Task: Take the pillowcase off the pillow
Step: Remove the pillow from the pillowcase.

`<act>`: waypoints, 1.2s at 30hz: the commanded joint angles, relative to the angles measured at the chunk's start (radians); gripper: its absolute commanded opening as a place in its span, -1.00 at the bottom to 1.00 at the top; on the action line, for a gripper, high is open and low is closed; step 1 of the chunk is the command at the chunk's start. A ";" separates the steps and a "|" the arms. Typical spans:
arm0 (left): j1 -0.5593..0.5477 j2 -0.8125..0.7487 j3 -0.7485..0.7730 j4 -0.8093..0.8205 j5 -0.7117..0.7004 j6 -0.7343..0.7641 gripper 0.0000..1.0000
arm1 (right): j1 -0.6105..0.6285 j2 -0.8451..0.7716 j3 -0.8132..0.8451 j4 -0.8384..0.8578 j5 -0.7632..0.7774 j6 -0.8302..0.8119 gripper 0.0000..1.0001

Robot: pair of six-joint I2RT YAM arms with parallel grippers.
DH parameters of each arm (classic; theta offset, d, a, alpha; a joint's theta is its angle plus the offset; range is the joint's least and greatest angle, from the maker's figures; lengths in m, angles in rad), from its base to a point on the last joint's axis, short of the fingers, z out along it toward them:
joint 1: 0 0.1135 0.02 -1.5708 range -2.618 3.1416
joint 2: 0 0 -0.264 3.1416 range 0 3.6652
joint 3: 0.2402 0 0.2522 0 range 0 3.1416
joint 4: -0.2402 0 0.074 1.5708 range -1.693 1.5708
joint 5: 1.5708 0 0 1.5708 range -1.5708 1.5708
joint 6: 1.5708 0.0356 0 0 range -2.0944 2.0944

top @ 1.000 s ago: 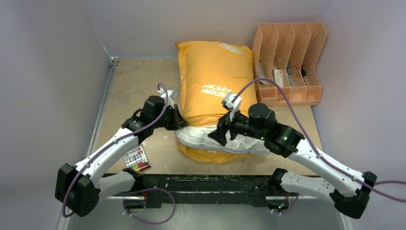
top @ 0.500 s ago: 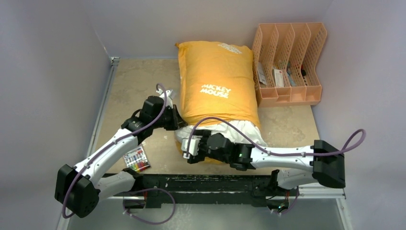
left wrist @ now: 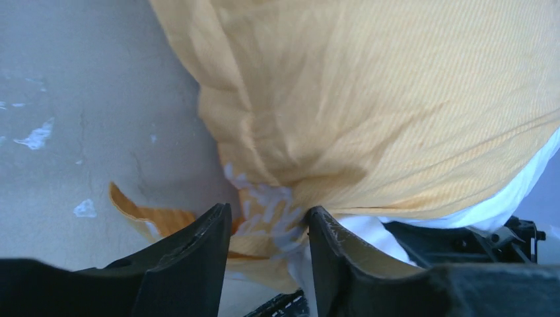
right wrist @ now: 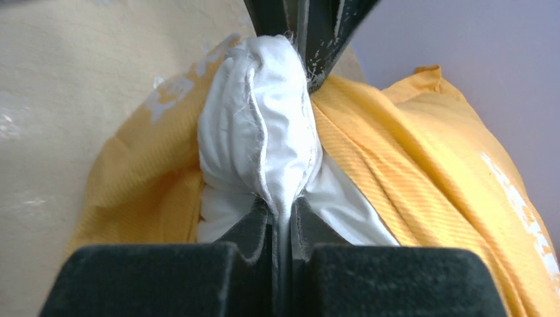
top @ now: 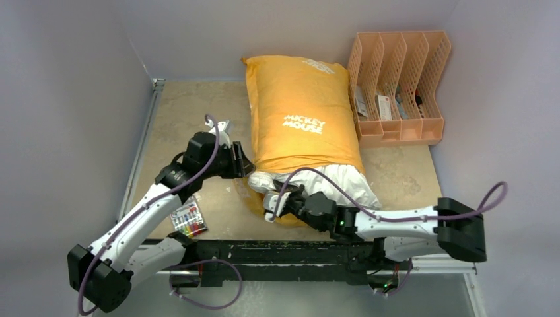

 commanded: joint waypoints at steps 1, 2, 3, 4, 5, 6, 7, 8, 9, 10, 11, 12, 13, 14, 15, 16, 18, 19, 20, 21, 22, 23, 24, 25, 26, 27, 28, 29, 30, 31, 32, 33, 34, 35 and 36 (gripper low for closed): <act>0.002 -0.013 0.082 -0.061 -0.098 0.069 -0.07 | -0.026 -0.186 0.039 -0.096 -0.118 0.143 -1.00; 0.002 0.004 0.079 -0.056 -0.053 0.081 -0.07 | -0.025 -0.203 0.047 -0.160 -0.152 0.164 -1.00; 0.002 0.025 0.074 -0.048 0.011 0.095 -0.07 | -0.026 -0.221 0.050 -0.182 -0.161 0.200 -1.00; 0.002 0.040 0.063 -0.029 0.081 0.106 -0.01 | -0.025 -0.236 0.045 -0.187 -0.157 0.225 -1.00; 0.001 0.047 0.050 -0.013 0.138 0.107 0.13 | -0.026 -0.253 0.037 -0.188 -0.153 0.238 -1.00; 0.001 0.038 0.033 0.013 0.183 0.097 0.22 | -0.025 -0.268 0.034 -0.194 -0.143 0.251 -1.00; 0.002 0.019 0.015 0.038 0.213 0.082 0.27 | -0.025 -0.284 0.034 -0.204 -0.123 0.262 -1.00; 0.001 -0.007 -0.003 0.054 0.225 0.072 0.29 | -0.026 -0.302 0.035 -0.215 -0.114 0.271 -1.00; 0.002 -0.032 -0.020 0.075 0.238 0.062 0.31 | -0.029 -0.314 0.040 -0.229 -0.117 0.279 -1.00; 0.002 -0.050 -0.041 0.102 0.266 0.052 0.32 | -0.030 -0.323 0.044 -0.242 -0.125 0.288 -1.00; 0.001 -0.061 -0.060 0.129 0.300 0.042 0.28 | -0.032 -0.328 0.051 -0.254 -0.141 0.296 -1.00; 0.001 -0.061 -0.076 0.159 0.340 0.035 0.19 | -0.031 -0.335 0.058 -0.265 -0.152 0.305 -1.00; 0.001 -0.050 -0.086 0.171 0.371 0.034 0.14 | -0.031 -0.339 0.063 -0.272 -0.154 0.315 -1.00; 0.001 -0.038 -0.088 0.165 0.389 0.044 0.08 | -0.031 -0.344 0.062 -0.271 -0.154 0.322 -1.00; 0.001 -0.027 -0.090 0.160 0.408 0.053 0.00 | -0.032 -0.351 0.060 -0.266 -0.154 0.326 -1.00; 0.001 -0.029 -0.099 0.178 0.430 0.048 -0.08 | -0.033 -0.357 0.060 -0.267 -0.154 0.335 -1.00; 0.002 -0.060 -0.125 0.238 0.466 0.018 -0.36 | -0.038 -0.365 0.070 -0.289 -0.154 0.351 -1.00; 0.001 -0.077 -0.133 0.267 0.481 0.006 -0.65 | -0.039 -0.366 0.079 -0.304 -0.148 0.359 -1.00; 0.001 -0.087 -0.128 0.273 0.465 0.003 -0.97 | -0.041 -0.370 0.090 -0.318 -0.144 0.369 -1.00; 0.001 -0.096 -0.114 0.241 0.402 0.015 -1.00 | -0.042 -0.376 0.095 -0.325 -0.144 0.375 -1.00; 0.001 -0.097 -0.093 0.184 0.322 0.039 -1.00 | -0.043 -0.386 0.098 -0.330 -0.155 0.379 -1.00; 0.001 -0.090 -0.068 0.096 0.225 0.061 -1.00 | -0.042 -0.406 0.100 -0.330 -0.179 0.392 -1.00; 0.001 -0.076 -0.045 0.041 0.125 0.076 -1.00 | -0.043 -0.422 0.100 -0.331 -0.196 0.404 -1.00; 0.001 -0.060 -0.025 0.002 0.035 0.081 -1.00 | -0.042 -0.434 0.106 -0.338 -0.232 0.416 -1.00; 0.001 -0.039 -0.010 -0.021 -0.027 0.085 -1.00 | -0.043 -0.446 0.116 -0.367 -0.303 0.428 -1.00; 0.001 -0.019 0.000 -0.035 -0.079 0.086 -1.00 | -0.043 -0.456 0.126 -0.388 -0.371 0.441 -1.00; 0.001 -0.002 0.006 -0.040 -0.140 0.079 -1.00 | -0.043 -0.464 0.134 -0.410 -0.439 0.450 -1.00; 0.001 0.013 0.012 -0.043 -0.188 0.068 -1.00 | -0.042 -0.471 0.143 -0.432 -0.502 0.454 -1.00; 0.001 0.024 0.019 -0.046 -0.265 0.057 -1.00 | -0.042 -0.476 0.152 -0.457 -0.562 0.455 -1.00; 0.001 0.039 0.024 -0.043 -0.324 0.046 -1.00 | -0.042 -0.479 0.160 -0.478 -0.607 0.459 -1.00; 0.002 0.056 0.030 -0.033 -0.358 0.042 -1.00 | -0.042 -0.480 0.169 -0.498 -0.649 0.464 -1.00; 0.002 0.080 0.046 -0.026 -0.379 0.041 -1.00 | -0.042 -0.477 0.181 -0.512 -0.661 0.470 -1.00; 0.002 0.109 0.068 -0.023 -0.394 0.042 -1.00 | -0.042 -0.473 0.189 -0.533 -0.683 0.479 -1.00; 0.002 0.139 0.091 -0.017 -0.411 0.045 -1.00 | -0.042 -0.468 0.200 -0.558 -0.717 0.480 -1.00; 0.002 0.180 0.118 -0.011 -0.431 0.048 -1.00 | -0.042 -0.462 0.208 -0.582 -0.746 0.482 -1.00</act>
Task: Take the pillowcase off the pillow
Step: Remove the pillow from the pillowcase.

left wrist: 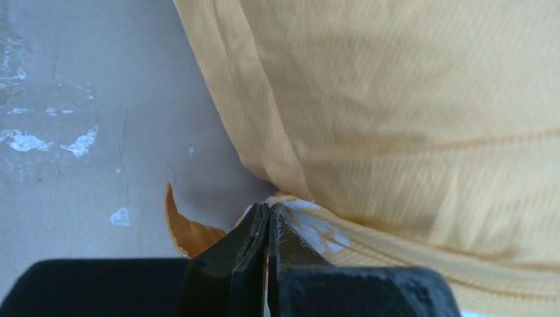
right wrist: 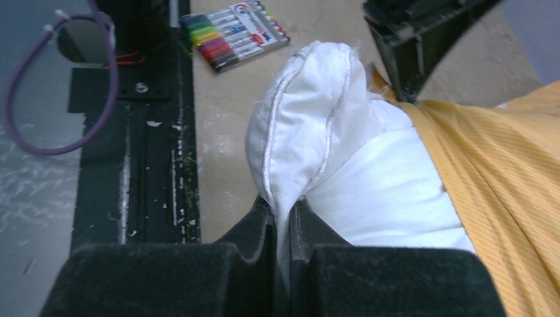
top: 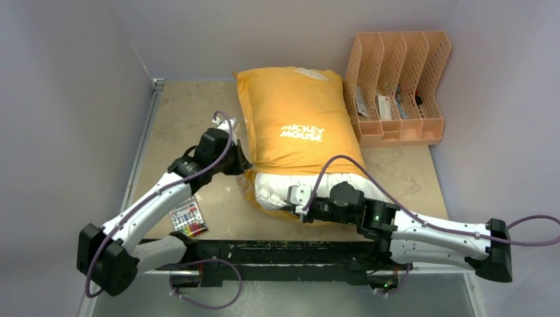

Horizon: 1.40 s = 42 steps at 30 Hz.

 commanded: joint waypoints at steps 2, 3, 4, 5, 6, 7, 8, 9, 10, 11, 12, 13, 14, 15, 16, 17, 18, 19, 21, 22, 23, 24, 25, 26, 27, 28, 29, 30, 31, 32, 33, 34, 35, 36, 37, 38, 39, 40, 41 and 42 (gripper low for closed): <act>0.020 0.158 0.144 0.011 -0.358 0.016 -1.00 | 0.017 -0.020 0.133 -0.027 -0.333 0.060 -1.00; 0.022 0.186 0.165 0.016 -0.398 0.014 -1.00 | 0.018 -0.011 0.141 -0.050 -0.372 0.048 -1.00; 0.027 0.213 0.180 0.025 -0.430 0.014 -1.00 | 0.018 -0.003 0.147 -0.063 -0.406 0.043 -1.00; 0.039 0.239 0.197 0.032 -0.450 0.015 -1.00 | 0.018 0.007 0.151 -0.070 -0.422 0.043 -1.00; 0.049 0.266 0.207 0.041 -0.461 0.018 -1.00 | 0.018 0.013 0.152 -0.070 -0.429 0.044 -1.00; 0.055 0.291 0.220 0.042 -0.479 0.022 -1.00 | 0.018 0.020 0.156 -0.065 -0.426 0.045 -1.00; 0.061 0.317 0.234 0.030 -0.511 0.029 -1.00 | 0.018 0.016 0.153 -0.052 -0.398 0.050 -1.00; 0.062 0.334 0.240 0.017 -0.540 0.035 -1.00 | 0.018 0.008 0.143 -0.025 -0.364 0.059 -1.00; 0.062 0.340 0.239 0.009 -0.567 0.036 -1.00 | 0.018 -0.004 0.130 0.015 -0.304 0.068 -1.00; 0.065 0.335 0.228 0.006 -0.570 0.034 -1.00 | 0.018 -0.014 0.118 0.052 -0.237 0.081 -1.00; 0.069 0.320 0.212 0.005 -0.548 0.031 -1.00 | 0.018 -0.021 0.105 0.087 -0.171 0.087 -1.00; 0.069 0.292 0.190 0.009 -0.518 0.023 -1.00 | 0.018 -0.020 0.102 0.105 -0.097 0.097 -1.00; 0.070 0.253 0.163 0.017 -0.477 0.011 -1.00 | 0.018 -0.013 0.109 0.104 -0.021 0.128 -1.00; 0.070 0.208 0.132 0.023 -0.435 -0.002 -0.90 | 0.018 0.002 0.124 0.095 0.060 0.140 -1.00; 0.070 0.153 0.099 0.028 -0.405 -0.018 -0.64 | 0.018 0.019 0.142 0.076 0.133 0.136 -1.00; 0.070 0.096 0.065 0.029 -0.378 -0.036 -0.46 | 0.017 0.036 0.169 0.059 0.194 0.139 -1.00; 0.070 0.034 0.035 0.025 -0.353 -0.051 -0.34 | 0.018 0.052 0.189 0.053 0.230 0.140 -1.00; 0.070 -0.025 0.005 0.024 -0.320 -0.068 -0.26 | 0.018 0.061 0.204 0.055 0.250 0.136 -1.00; 0.070 -0.128 -0.057 0.036 -0.224 -0.081 -0.15 | 0.017 0.071 0.223 0.073 0.293 0.147 -1.00; 0.070 -0.169 -0.090 0.055 -0.157 -0.079 -0.11 | 0.017 0.071 0.230 0.081 0.303 0.149 -1.00; 0.070 -0.205 -0.120 0.071 -0.101 -0.075 -0.09 | 0.017 0.071 0.235 0.086 0.299 0.147 -1.00; 0.070 -0.232 -0.146 0.087 -0.054 -0.070 -0.05 | 0.017 0.070 0.240 0.088 0.285 0.143 -1.00; 0.070 -0.260 -0.173 0.106 0.004 -0.069 -0.02 | 0.017 0.070 0.246 0.086 0.270 0.144 -1.00; 0.070 -0.275 -0.184 0.126 0.056 -0.070 -0.01 | 0.016 0.068 0.254 0.082 0.259 0.148 -1.00; 0.070 -0.284 -0.192 0.153 0.110 -0.074 0.02 | 0.016 0.064 0.257 0.081 0.246 0.151 -1.00; 0.070 -0.287 -0.198 0.181 0.155 -0.080 0.05 | 0.016 0.062 0.258 0.078 0.233 0.153 -1.00; 0.070 -0.288 -0.204 0.209 0.187 -0.083 0.06 | 0.015 0.059 0.261 0.076 0.222 0.154 -1.00; 0.070 -0.282 -0.211 0.230 0.206 -0.084 0.07 | 0.015 0.056 0.264 0.071 0.215 0.158 -1.00; 0.070 -0.271 -0.214 0.245 0.214 -0.084 0.08 | 0.015 0.054 0.268 0.066 0.209 0.161 -1.00; 0.070 -0.253 -0.214 0.254 0.213 -0.084 0.09 | 0.015 0.051 0.273 0.059 0.203 0.166 -1.00; 0.070 -0.228 -0.211 0.260 0.209 -0.083 0.10 | 0.015 0.046 0.278 0.055 0.194 0.171 -1.00; 0.070 -0.200 -0.208 0.277 0.213 -0.083 0.10 | 0.015 0.040 0.279 0.054 0.181 0.177 -1.00; 0.070 -0.173 -0.206 0.312 0.218 -0.088 0.11 | 0.015 0.033 0.282 0.055 0.160 0.184 -1.00; 0.070 -0.144 -0.204 0.330 0.220 -0.097 0.13 | 0.015 0.028 0.283 0.054 0.139 0.187 -1.00; 0.070 -0.117 -0.203 0.373 0.227 -0.104 0.14 | 0.015 0.024 0.288 0.051 0.122 0.189 -1.00; 0.070 -0.094 -0.203 0.408 0.241 -0.110 0.15 | 0.015 0.022 0.293 0.045 0.108 0.197 -1.00; 0.070 -0.072 -0.210 0.463 0.260 -0.122 0.15 | 0.015 0.022 0.301 0.035 0.098 0.204 -1.00; 0.070 -0.054 -0.223 0.529 0.296 -0.142 0.12 | 0.015 0.023 0.310 0.023 0.088 0.209 -1.00; 0.070 -0.031 -0.236 0.601 0.347 -0.171 -0.01 | 0.015 0.024 0.314 0.013 0.080 0.214 -1.00; 0.070 -0.010 -0.246 0.689 0.392 -0.209 -0.25 | 0.015 0.023 0.317 0.008 0.073 0.218 -1.00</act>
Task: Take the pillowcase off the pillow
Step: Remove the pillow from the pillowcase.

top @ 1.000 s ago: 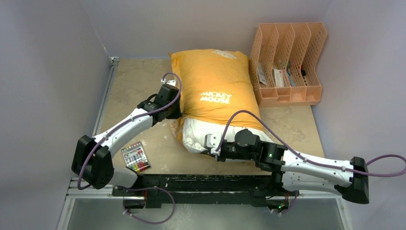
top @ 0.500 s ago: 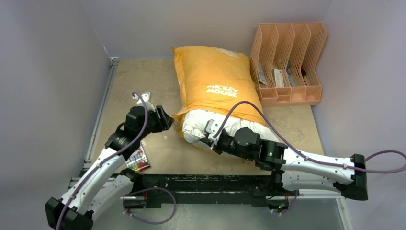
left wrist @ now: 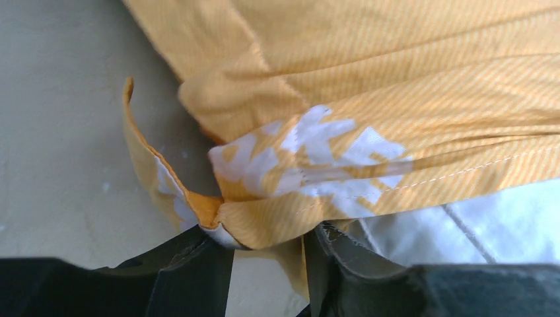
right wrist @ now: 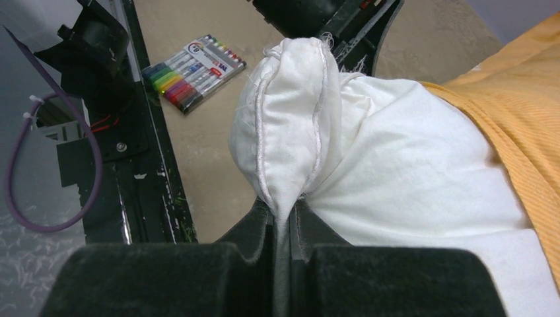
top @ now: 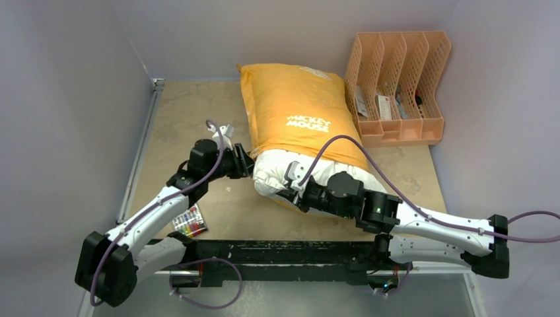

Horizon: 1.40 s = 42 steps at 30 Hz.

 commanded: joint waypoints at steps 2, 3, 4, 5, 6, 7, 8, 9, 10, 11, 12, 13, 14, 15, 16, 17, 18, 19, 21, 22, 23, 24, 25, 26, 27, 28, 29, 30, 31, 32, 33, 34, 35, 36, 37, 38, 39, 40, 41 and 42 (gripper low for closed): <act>-0.001 0.079 -0.035 0.436 0.182 -0.161 -0.81 | 0.006 -0.054 0.113 0.120 -0.101 0.064 -1.00; -0.001 0.081 -0.026 0.419 0.142 -0.158 -1.00 | 0.006 -0.057 0.113 0.122 -0.107 0.072 -1.00; -0.001 0.075 0.009 0.342 0.057 -0.119 -1.00 | 0.006 -0.064 0.115 0.121 -0.111 0.081 -1.00; -0.001 0.065 0.050 0.199 -0.079 -0.077 -1.00 | 0.006 -0.069 0.118 0.119 -0.111 0.089 -1.00; -0.001 0.059 0.080 0.073 -0.236 -0.057 -1.00 | 0.006 -0.075 0.123 0.116 -0.112 0.095 -1.00; -0.001 0.057 0.099 -0.021 -0.370 -0.042 -1.00 | 0.006 -0.081 0.131 0.110 -0.112 0.097 -1.00; -0.001 0.058 0.112 -0.096 -0.501 -0.036 -1.00 | 0.006 -0.088 0.138 0.107 -0.112 0.125 -1.00; -0.001 0.062 0.121 -0.150 -0.598 -0.040 -1.00 | 0.006 -0.095 0.146 0.105 -0.112 0.134 -1.00; -0.001 0.068 0.124 -0.187 -0.663 -0.037 -1.00 | 0.006 -0.101 0.153 0.103 -0.112 0.142 -1.00; -0.001 0.075 0.122 -0.216 -0.714 -0.044 -1.00 | 0.006 -0.106 0.163 0.107 -0.110 0.147 -1.00; -0.001 0.085 0.116 -0.220 -0.751 -0.051 -1.00 | 0.005 -0.108 0.177 0.108 -0.101 0.149 -1.00; -0.001 0.098 0.106 -0.214 -0.776 -0.056 -1.00 | 0.006 -0.109 0.189 0.112 -0.092 0.150 -1.00; -0.001 0.115 0.095 -0.209 -0.798 -0.064 -1.00 | 0.006 -0.108 0.201 0.121 -0.087 0.151 -1.00; -0.001 0.136 0.090 -0.199 -0.817 -0.070 -1.00 | 0.006 -0.105 0.212 0.129 -0.086 0.151 -1.00; -0.001 0.158 0.083 -0.186 -0.829 -0.069 -1.00 | 0.006 -0.100 0.224 0.136 -0.090 0.150 -1.00; -0.001 0.183 0.081 -0.173 -0.836 -0.069 -1.00 | 0.005 -0.092 0.236 0.141 -0.096 0.148 -1.00; -0.001 0.207 0.080 -0.156 -0.848 -0.064 -1.00 | 0.006 -0.078 0.249 0.143 -0.105 0.148 -1.00; -0.001 0.230 0.081 -0.143 -0.855 -0.056 -1.00 | 0.006 -0.066 0.259 0.145 -0.110 0.146 -1.00; -0.001 0.260 0.093 -0.140 -0.853 -0.043 -1.00 | 0.006 -0.036 0.271 0.156 -0.104 0.146 -1.00; -0.001 0.259 0.091 -0.133 -0.833 -0.042 -1.00 | 0.006 -0.020 0.274 0.160 -0.084 0.147 -1.00; -0.001 0.249 0.088 -0.129 -0.806 -0.040 -1.00 | 0.006 -0.002 0.275 0.160 -0.052 0.147 -1.00; -0.001 0.224 0.076 -0.126 -0.775 -0.045 -1.00 | 0.006 0.015 0.276 0.155 -0.024 0.147 -1.00; -0.001 0.186 0.065 -0.130 -0.750 -0.058 -0.94 | 0.005 0.033 0.274 0.149 0.018 0.147 -1.00; -0.001 0.143 0.054 -0.141 -0.730 -0.080 -0.79 | 0.006 0.050 0.268 0.144 0.072 0.145 -1.00; -0.001 0.087 0.041 -0.154 -0.716 -0.092 -0.64 | 0.006 0.066 0.260 0.139 0.121 0.149 -1.00; -0.001 0.009 0.031 -0.179 -0.715 -0.122 -0.47 | 0.006 0.081 0.250 0.136 0.177 0.157 -1.00; -0.001 -0.043 0.024 -0.210 -0.715 -0.140 -0.33 | 0.006 0.096 0.239 0.135 0.223 0.173 -1.00; 0.000 -0.099 0.021 -0.244 -0.718 -0.158 -0.14 | 0.006 0.114 0.233 0.132 0.250 0.189 -0.99; -0.001 -0.149 0.021 -0.289 -0.732 -0.185 -0.02 | 0.004 0.135 0.234 0.115 0.267 0.214 -0.65; -0.001 -0.195 0.019 -0.325 -0.742 -0.212 0.05 | 0.004 0.162 0.246 0.089 0.263 0.244 -0.27; -0.001 -0.237 0.026 -0.374 -0.761 -0.242 0.09 | 0.003 0.192 0.266 0.060 0.235 0.262 -0.20; -0.001 -0.271 0.042 -0.434 -0.787 -0.267 0.09 | 0.002 0.222 0.293 0.024 0.188 0.269 -0.14; -0.001 -0.306 0.057 -0.486 -0.810 -0.290 0.10 | 0.002 0.250 0.322 -0.016 0.138 0.269 -0.05; -0.001 -0.340 0.066 -0.527 -0.823 -0.306 0.12 | 0.003 0.275 0.360 -0.066 0.088 0.270 0.04; -0.001 -0.371 0.072 -0.554 -0.821 -0.315 0.13 | 0.003 0.297 0.402 -0.120 0.053 0.274 0.11; -0.001 -0.402 0.073 -0.572 -0.808 -0.317 0.13 | 0.003 0.310 0.444 -0.168 0.031 0.282 0.18; -0.001 -0.425 0.077 -0.592 -0.799 -0.319 0.14 | 0.002 0.314 0.484 -0.210 0.021 0.286 0.23; -0.001 -0.445 0.084 -0.632 -0.795 -0.326 0.14 | 0.002 0.307 0.508 -0.236 0.026 0.286 0.29; -0.001 -0.462 0.092 -0.663 -0.792 -0.330 0.15 | 0.002 0.281 0.524 -0.249 0.038 0.282 0.35; -0.001 -0.475 0.102 -0.691 -0.787 -0.330 0.15 | 0.003 0.254 0.523 -0.258 0.045 0.272 0.41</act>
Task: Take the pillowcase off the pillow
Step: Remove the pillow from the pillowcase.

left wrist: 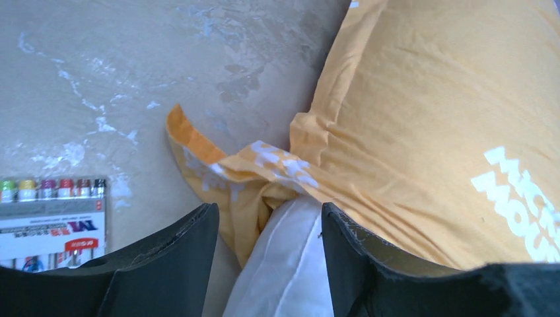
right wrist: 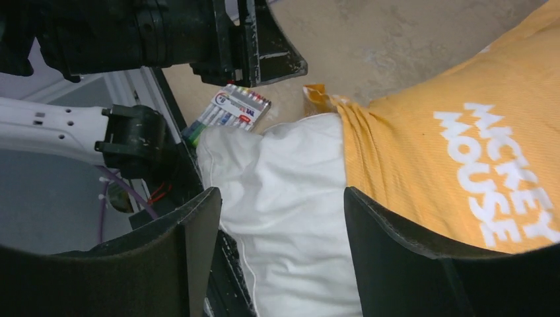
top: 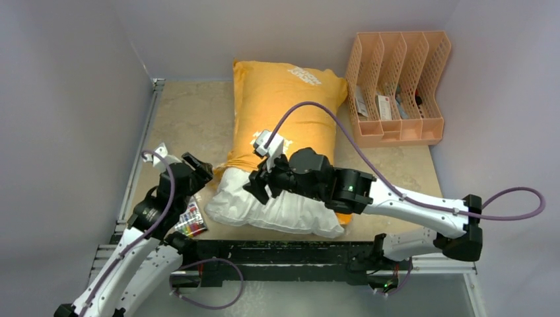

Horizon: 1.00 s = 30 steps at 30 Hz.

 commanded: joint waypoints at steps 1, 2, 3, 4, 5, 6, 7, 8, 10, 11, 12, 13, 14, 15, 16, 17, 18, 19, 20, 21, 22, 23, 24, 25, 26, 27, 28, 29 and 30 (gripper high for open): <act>0.005 -0.061 0.074 -0.174 -0.023 -0.057 0.16 | -0.001 -0.123 0.088 -0.099 0.000 0.009 0.47; 0.005 -0.072 0.080 -0.176 -0.001 -0.052 0.18 | -0.001 -0.154 0.074 -0.121 0.083 0.011 0.54; 0.005 -0.082 0.089 -0.180 0.020 -0.049 0.22 | -0.001 -0.188 0.058 -0.152 0.194 0.028 0.60; 0.005 -0.086 0.107 -0.190 0.036 -0.049 0.24 | -0.002 -0.217 0.040 -0.197 0.341 0.058 0.70; 0.005 -0.086 0.131 -0.195 0.047 -0.041 0.26 | -0.006 -0.245 0.022 -0.264 0.467 0.129 0.79; 0.005 -0.083 0.149 -0.189 0.065 -0.026 0.29 | -0.017 -0.272 0.005 -0.338 0.578 0.204 0.83; 0.005 -0.077 0.165 -0.173 0.098 0.000 0.31 | -0.034 -0.300 -0.013 -0.435 0.643 0.289 0.86; 0.005 -0.065 0.183 -0.158 0.136 0.029 0.32 | -0.056 -0.335 -0.034 -0.528 0.668 0.395 0.88; 0.005 -0.029 0.205 -0.147 0.207 0.069 0.33 | -0.110 -0.419 -0.105 -0.647 0.629 0.550 0.89; 0.005 -0.010 0.206 -0.136 0.252 0.086 0.33 | -0.129 -0.471 -0.148 -0.664 0.578 0.592 0.89; 0.005 0.006 0.204 -0.118 0.312 0.104 0.33 | -0.136 -0.519 -0.201 -0.663 0.513 0.618 0.90; 0.005 0.022 0.201 -0.103 0.366 0.118 0.33 | -0.137 -0.570 -0.254 -0.645 0.442 0.637 0.91; 0.005 0.036 0.197 -0.091 0.417 0.127 0.34 | -0.136 -0.613 -0.305 -0.619 0.332 0.657 0.91; 0.005 0.046 0.196 -0.078 0.471 0.131 0.34 | -0.136 -0.649 -0.358 -0.590 0.247 0.682 0.91; 0.005 0.047 0.193 -0.066 0.509 0.135 0.35 | -0.136 -0.676 -0.407 -0.551 0.166 0.703 0.88; 0.005 0.046 0.193 -0.054 0.536 0.136 0.36 | -0.136 -0.694 -0.464 -0.487 0.066 0.710 0.83; 0.005 0.042 0.193 -0.045 0.555 0.137 0.38 | -0.137 -0.704 -0.522 -0.380 -0.015 0.711 0.82; 0.005 0.039 0.195 -0.041 0.565 0.136 0.38 | -0.137 -0.699 -0.570 -0.321 -0.067 0.712 0.79; 0.005 0.040 0.203 -0.047 0.565 0.135 0.38 | -0.136 -0.675 -0.610 -0.202 -0.128 0.708 0.75; 0.005 0.046 0.214 -0.060 0.567 0.138 0.38 | -0.136 -0.651 -0.640 -0.145 -0.188 0.709 0.69; 0.005 0.050 0.225 -0.074 0.571 0.146 0.38 | -0.136 -0.588 -0.662 -0.020 -0.253 0.702 0.64; 0.005 0.056 0.240 -0.089 0.570 0.153 0.39 | -0.136 -0.527 -0.665 0.060 -0.297 0.681 0.57; 0.005 0.061 0.258 -0.114 0.558 0.158 0.39 | -0.136 -0.452 -0.643 0.101 -0.310 0.659 0.47; 0.005 0.061 0.277 -0.138 0.539 0.162 0.39 | -0.135 -0.378 -0.602 0.136 -0.313 0.634 0.35; 0.005 0.057 0.296 -0.163 0.523 0.165 0.39 | -0.136 -0.294 -0.551 0.179 -0.328 0.591 0.31; 0.005 0.051 0.313 -0.183 0.497 0.166 0.39 | -0.135 -0.209 -0.489 0.225 -0.354 0.550 0.31; 0.005 0.043 0.336 -0.207 0.473 0.164 0.39 | -0.135 -0.123 -0.413 0.244 -0.384 0.501 0.33; 0.005 0.031 0.359 -0.233 0.419 0.156 0.39 | -0.133 -0.037 -0.314 0.253 -0.427 0.442 0.38; 0.005 0.020 0.378 -0.261 0.368 0.146 0.39 | -0.131 0.031 -0.192 0.259 -0.466 0.384 0.42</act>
